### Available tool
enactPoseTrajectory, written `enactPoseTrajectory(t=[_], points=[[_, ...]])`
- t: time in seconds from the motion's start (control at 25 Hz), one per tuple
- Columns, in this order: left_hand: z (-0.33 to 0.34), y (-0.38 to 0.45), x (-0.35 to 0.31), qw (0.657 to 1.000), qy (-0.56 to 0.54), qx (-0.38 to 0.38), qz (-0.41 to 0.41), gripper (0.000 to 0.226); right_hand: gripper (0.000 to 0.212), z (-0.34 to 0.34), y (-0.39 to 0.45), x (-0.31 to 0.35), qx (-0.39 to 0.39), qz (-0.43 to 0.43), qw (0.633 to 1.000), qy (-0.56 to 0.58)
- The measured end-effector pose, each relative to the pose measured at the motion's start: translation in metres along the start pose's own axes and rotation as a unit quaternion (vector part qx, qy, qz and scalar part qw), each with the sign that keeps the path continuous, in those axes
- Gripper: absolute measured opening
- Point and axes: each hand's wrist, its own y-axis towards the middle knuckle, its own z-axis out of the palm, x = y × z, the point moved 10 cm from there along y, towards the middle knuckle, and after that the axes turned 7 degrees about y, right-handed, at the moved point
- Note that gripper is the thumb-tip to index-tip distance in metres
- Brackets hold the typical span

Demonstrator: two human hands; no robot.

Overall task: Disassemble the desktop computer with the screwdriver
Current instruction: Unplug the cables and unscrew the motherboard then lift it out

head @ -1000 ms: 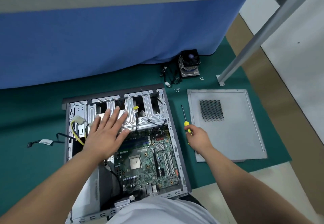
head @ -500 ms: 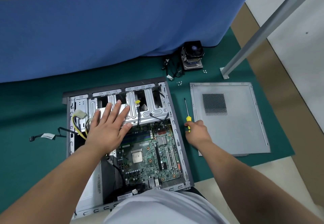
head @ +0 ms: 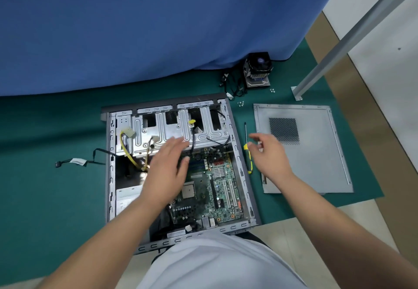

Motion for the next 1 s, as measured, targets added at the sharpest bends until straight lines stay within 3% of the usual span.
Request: enactPoseTrajectory(t=[0.08, 0.16, 0.28, 0.36, 0.44, 0.52, 0.64, 0.88, 1.0], points=[[0.015, -0.010, -0.008, 0.998, -0.058, 0.031, -0.011, 0.040, 0.021, -0.006, -0.022, 0.052, -0.017, -0.098, 0.994, 0.040], [0.026, -0.015, -0.016, 0.998, -0.024, 0.051, 0.013, 0.037, 0.019, 0.021, -0.047, 0.090, 0.055, -0.161, 0.985, 0.026], [0.038, -0.024, -0.027, 0.989, 0.095, 0.062, 0.095, 0.038, 0.026, 0.096, -0.069, 0.080, 0.238, -0.123, 0.954, -0.137], [0.055, -0.034, -0.014, 0.978, 0.141, 0.130, 0.078, 0.038, 0.030, 0.131, -0.075, 0.049, 0.310, -0.046, 0.916, -0.252], [0.078, -0.047, 0.009, 0.940, 0.236, 0.245, 0.037, 0.041, 0.024, 0.151, -0.076, 0.031, 0.328, -0.006, 0.888, -0.321], [0.093, -0.063, 0.024, 0.871, 0.357, 0.336, 0.032, 0.043, 0.024, 0.167, -0.079, 0.020, 0.342, 0.010, 0.869, -0.358], [0.097, -0.069, 0.031, 0.809, 0.448, 0.378, 0.040, 0.046, 0.026, 0.178, -0.082, 0.005, 0.352, 0.019, 0.865, -0.358], [0.097, -0.065, 0.033, 0.743, 0.525, 0.408, 0.078, 0.048, 0.024, 0.176, -0.083, -0.007, 0.344, 0.020, 0.878, -0.333], [0.088, -0.062, 0.027, 0.745, 0.512, 0.407, 0.131, 0.035, 0.022, 0.176, -0.087, -0.014, 0.345, 0.022, 0.876, -0.336]])
